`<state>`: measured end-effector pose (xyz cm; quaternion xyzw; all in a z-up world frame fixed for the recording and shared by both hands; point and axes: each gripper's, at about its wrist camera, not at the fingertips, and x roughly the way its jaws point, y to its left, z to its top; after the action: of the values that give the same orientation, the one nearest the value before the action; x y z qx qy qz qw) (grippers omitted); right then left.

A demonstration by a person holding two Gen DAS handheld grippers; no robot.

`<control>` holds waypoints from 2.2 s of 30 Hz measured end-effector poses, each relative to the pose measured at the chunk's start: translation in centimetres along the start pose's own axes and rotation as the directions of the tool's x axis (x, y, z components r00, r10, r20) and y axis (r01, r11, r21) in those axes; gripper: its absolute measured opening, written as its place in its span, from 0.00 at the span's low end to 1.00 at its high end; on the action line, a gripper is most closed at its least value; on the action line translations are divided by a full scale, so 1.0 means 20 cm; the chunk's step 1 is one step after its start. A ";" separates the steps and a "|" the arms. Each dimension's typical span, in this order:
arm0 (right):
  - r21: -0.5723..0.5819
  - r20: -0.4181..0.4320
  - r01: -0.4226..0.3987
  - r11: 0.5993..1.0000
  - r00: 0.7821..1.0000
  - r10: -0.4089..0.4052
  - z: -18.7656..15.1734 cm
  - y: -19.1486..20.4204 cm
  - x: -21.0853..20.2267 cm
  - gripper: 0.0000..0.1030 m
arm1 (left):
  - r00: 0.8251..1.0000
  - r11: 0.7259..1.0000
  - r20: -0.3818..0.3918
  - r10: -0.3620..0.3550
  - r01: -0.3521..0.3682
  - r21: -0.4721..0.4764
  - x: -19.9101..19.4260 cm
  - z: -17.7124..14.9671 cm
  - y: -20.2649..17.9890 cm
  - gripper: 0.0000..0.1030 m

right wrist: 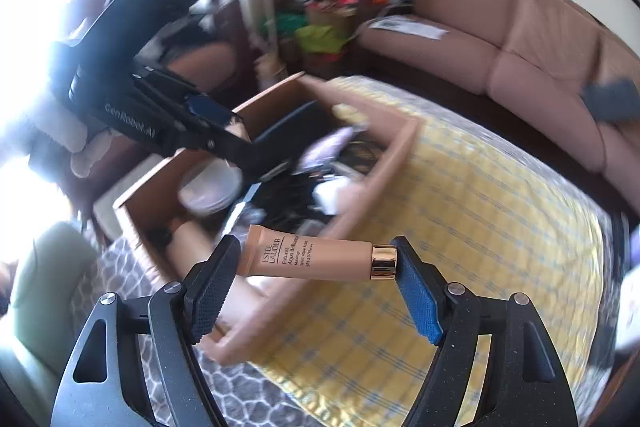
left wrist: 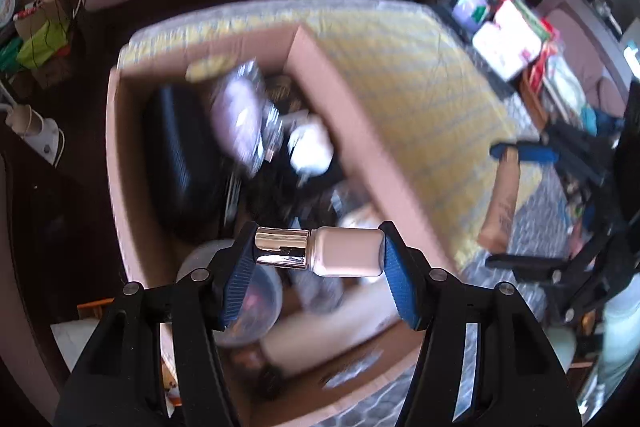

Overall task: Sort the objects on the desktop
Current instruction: 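Carry the beige tube and foundation bottle over the box and lower them in, then open the right tool to release the tube while the left tool releases the bottle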

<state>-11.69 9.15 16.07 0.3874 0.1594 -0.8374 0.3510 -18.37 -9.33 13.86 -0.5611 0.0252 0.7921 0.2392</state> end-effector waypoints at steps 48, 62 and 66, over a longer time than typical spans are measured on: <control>-0.176 -0.107 -0.105 0.979 0.990 0.087 0.01 0.09 0.39 0.85 | 0.989 0.722 -0.074 0.128 -0.042 0.690 0.19 -0.37 -0.22 0.58; -0.032 -0.042 -0.089 0.996 0.995 0.087 -0.06 0.11 0.25 0.88 | 0.998 0.908 0.054 0.031 -0.050 0.416 -0.11 -0.21 -0.03 0.68; 0.017 -0.048 -0.055 0.998 0.997 0.056 -0.06 0.13 0.25 0.89 | 0.996 0.947 0.089 0.020 -0.047 0.319 -0.15 -0.28 0.00 0.74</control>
<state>-11.46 5.68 11.58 0.4145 0.1504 -0.8190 0.3671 -12.71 -12.21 14.48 -0.4802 0.1529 0.8044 0.3146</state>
